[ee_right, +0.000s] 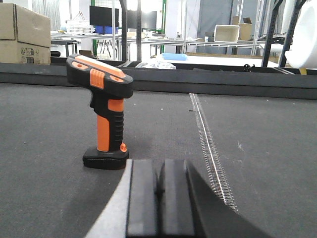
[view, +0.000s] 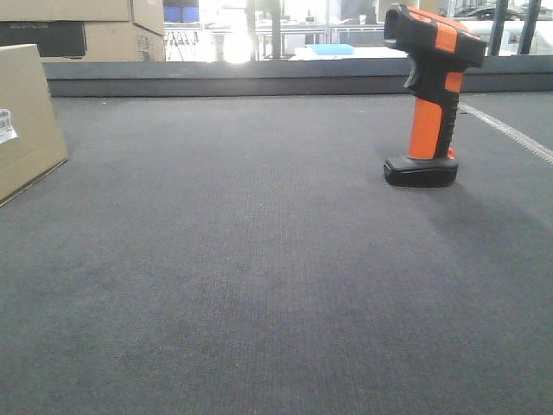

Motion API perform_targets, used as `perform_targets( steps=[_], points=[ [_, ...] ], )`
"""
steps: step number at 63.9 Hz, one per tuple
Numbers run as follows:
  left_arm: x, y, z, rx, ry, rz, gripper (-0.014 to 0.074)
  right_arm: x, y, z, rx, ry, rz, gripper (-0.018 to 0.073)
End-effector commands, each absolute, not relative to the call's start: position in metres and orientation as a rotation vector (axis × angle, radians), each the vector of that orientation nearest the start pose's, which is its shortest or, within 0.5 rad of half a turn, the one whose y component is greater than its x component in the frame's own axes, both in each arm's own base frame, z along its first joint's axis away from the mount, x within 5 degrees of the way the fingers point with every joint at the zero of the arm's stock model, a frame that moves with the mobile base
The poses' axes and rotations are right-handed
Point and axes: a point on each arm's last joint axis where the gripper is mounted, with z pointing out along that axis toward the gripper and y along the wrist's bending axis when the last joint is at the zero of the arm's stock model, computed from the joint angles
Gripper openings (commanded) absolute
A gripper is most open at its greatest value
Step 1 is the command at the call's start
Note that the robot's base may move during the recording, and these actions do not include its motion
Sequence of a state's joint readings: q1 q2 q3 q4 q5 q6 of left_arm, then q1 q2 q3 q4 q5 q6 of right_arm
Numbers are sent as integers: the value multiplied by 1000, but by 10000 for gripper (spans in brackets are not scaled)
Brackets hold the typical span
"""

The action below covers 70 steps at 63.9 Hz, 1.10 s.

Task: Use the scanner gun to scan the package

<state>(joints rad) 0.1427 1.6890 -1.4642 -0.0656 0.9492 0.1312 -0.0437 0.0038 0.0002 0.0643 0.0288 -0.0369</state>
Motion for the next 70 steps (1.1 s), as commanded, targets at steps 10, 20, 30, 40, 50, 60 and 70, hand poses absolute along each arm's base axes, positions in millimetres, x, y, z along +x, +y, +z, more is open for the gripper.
perform_targets(
  steps=[10, 20, 30, 40, 50, 60, 70],
  points=[
    [360, 43, 314, -79, 2625, -56, -111, 56, -3, 212, 55, 1491, -19, -167],
    [351, 28, 332, -222, 2579, -181, -111, 56, -3, 212, 55, 1491, -19, -167],
    [341, -7, 346, -292, 2559, -276, -111, 56, -3, 212, 55, 1491, -19, -167],
    [341, -56, 348, -306, 2504, -395, -111, 56, -3, 212, 55, 1491, -19, -167],
    [340, -109, 341, -262, 2478, -509, -111, 56, -3, 212, 55, 1491, -19, -167],
    [332, -148, 337, -151, 2477, -568, -111, 56, -3, 212, 55, 1491, -19, -167],
    [328, -161, 328, -130, 2514, -577, -111, 56, -3, 212, 55, 1491, -19, -167]
  ],
)
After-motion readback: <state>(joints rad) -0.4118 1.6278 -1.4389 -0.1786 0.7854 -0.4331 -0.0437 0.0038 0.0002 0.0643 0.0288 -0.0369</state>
